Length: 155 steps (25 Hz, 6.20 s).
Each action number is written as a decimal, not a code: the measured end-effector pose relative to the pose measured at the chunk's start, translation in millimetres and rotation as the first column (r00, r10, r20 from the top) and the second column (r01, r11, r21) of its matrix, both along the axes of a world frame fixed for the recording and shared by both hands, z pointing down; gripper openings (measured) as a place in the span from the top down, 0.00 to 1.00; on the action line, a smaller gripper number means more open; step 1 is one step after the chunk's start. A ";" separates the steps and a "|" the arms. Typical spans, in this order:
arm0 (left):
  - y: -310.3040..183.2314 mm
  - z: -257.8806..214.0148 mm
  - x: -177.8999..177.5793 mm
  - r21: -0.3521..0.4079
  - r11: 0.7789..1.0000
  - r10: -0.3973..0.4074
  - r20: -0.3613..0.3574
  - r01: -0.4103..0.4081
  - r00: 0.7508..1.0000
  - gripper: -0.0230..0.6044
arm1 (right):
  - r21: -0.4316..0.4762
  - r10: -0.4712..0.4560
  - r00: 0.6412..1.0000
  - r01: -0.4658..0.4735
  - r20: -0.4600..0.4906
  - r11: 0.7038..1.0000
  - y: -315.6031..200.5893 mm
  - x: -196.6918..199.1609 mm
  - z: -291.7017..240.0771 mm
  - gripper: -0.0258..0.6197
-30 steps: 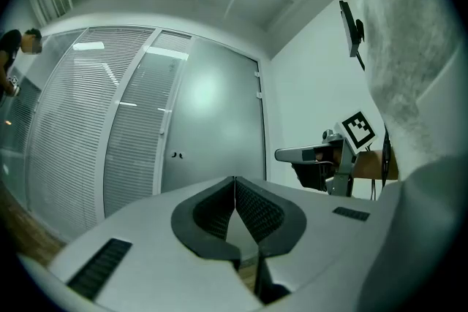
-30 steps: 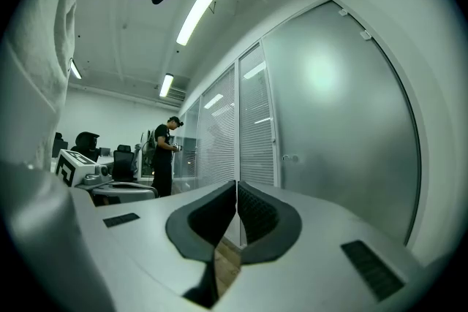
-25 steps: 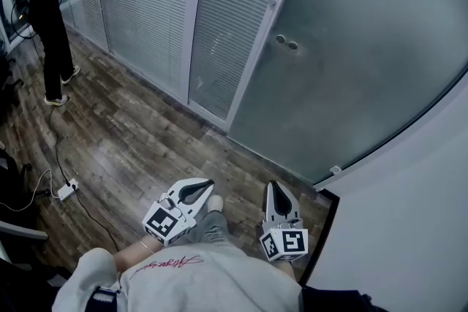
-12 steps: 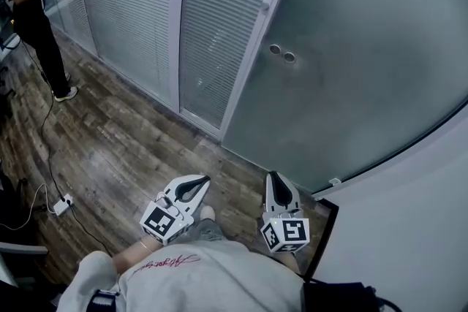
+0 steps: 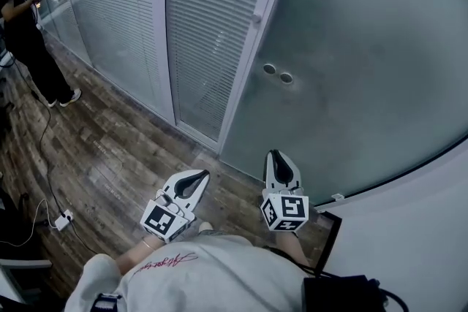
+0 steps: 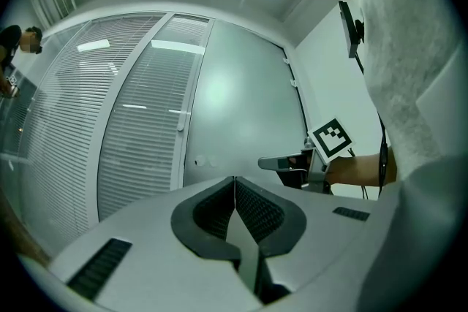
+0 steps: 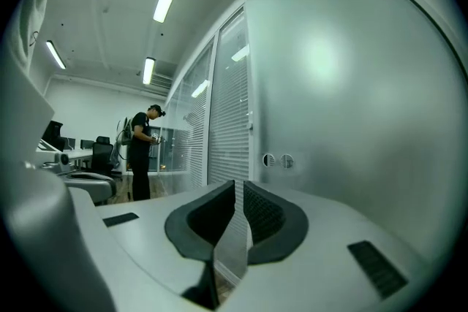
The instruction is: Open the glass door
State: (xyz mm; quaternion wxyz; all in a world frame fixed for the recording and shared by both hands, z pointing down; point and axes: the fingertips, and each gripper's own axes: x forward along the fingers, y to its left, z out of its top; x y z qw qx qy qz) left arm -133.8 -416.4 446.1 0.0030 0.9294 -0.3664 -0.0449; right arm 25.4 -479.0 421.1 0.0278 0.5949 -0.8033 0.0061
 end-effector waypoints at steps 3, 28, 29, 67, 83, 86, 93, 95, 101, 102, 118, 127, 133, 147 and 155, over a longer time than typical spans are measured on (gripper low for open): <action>-21.8 0.4 5.0 0.002 1.000 -0.012 -0.007 0.012 1.000 0.93 | 0.012 0.028 1.000 -0.028 -0.004 1.000 -43.6 8.8 -4.8 0.93; -104.0 9.8 4.7 -0.024 0.998 -0.060 0.053 0.061 0.997 0.93 | -0.011 0.332 0.943 -0.332 0.002 0.943 -276.4 42.7 -3.6 0.76; -105.0 10.2 6.0 -0.027 0.998 -0.057 0.052 0.059 0.997 0.93 | -0.010 0.335 0.942 -0.335 0.002 0.942 -279.3 43.6 -3.9 0.76; -79.8 19.5 4.4 -0.065 0.995 -0.067 0.033 0.069 0.997 0.93 | 0.018 0.323 0.946 -0.323 0.020 0.946 -257.2 36.8 -9.4 0.76; -53.5 6.1 8.3 -0.078 0.993 -0.088 0.016 0.089 0.996 0.93 | 0.037 0.268 0.963 -0.268 0.015 0.963 -229.1 22.3 -29.3 0.76; -48.5 2.8 11.0 -0.078 0.994 -0.080 0.013 0.081 0.997 0.93 | 0.043 0.256 0.967 -0.256 0.013 0.966 -220.8 18.3 -34.5 0.76; -39.6 2.3 15.2 -0.089 0.994 -0.068 -0.007 0.067 0.998 0.93 | 0.049 0.237 0.971 -0.238 0.014 0.970 -203.1 12.1 -34.5 0.76; -37.2 2.2 16.0 -0.084 0.994 -0.064 -0.004 0.063 0.998 0.93 | 0.051 0.229 0.973 -0.229 0.014 0.972 -198.8 9.6 -35.2 0.76; -30.2 5.0 15.6 -0.082 0.995 -0.057 0.005 0.057 0.998 0.93 | 0.055 0.215 0.977 -0.215 0.014 0.975 -186.9 5.7 -31.2 0.76; -28.4 5.5 15.0 -0.079 0.995 -0.057 0.006 0.057 0.998 0.93 | 0.056 0.213 0.977 -0.213 0.014 0.975 -184.4 4.7 -30.1 0.76; 9.4 5.0 -2.9 -0.082 0.995 -0.054 0.010 0.054 0.999 0.93 | 0.071 0.210 0.978 -0.211 0.022 0.975 -142.8 -5.2 -30.5 0.76; 38.2 8.0 -21.2 -0.081 0.995 -0.061 0.008 0.062 0.998 0.93 | 0.074 0.206 0.978 -0.207 0.018 0.976 -118.5 -11.1 -28.0 0.76; 59.8 7.8 -30.8 -0.093 0.994 -0.052 -0.003 0.052 0.999 0.93 | 0.074 0.213 0.977 -0.213 0.011 0.974 -100.4 -15.5 -29.2 0.76; 114.4 13.4 -54.0 -0.089 0.995 -0.038 -0.001 0.038 0.999 0.93 | 0.070 0.196 0.981 -0.195 0.000 0.978 -57.4 -20.6 -27.0 0.76; 156.1 22.0 -65.3 -0.103 0.994 -0.037 0.002 0.037 0.999 0.93 | 0.072 0.180 0.984 -0.180 -0.006 0.981 -30.3 -24.2 -25.6 0.76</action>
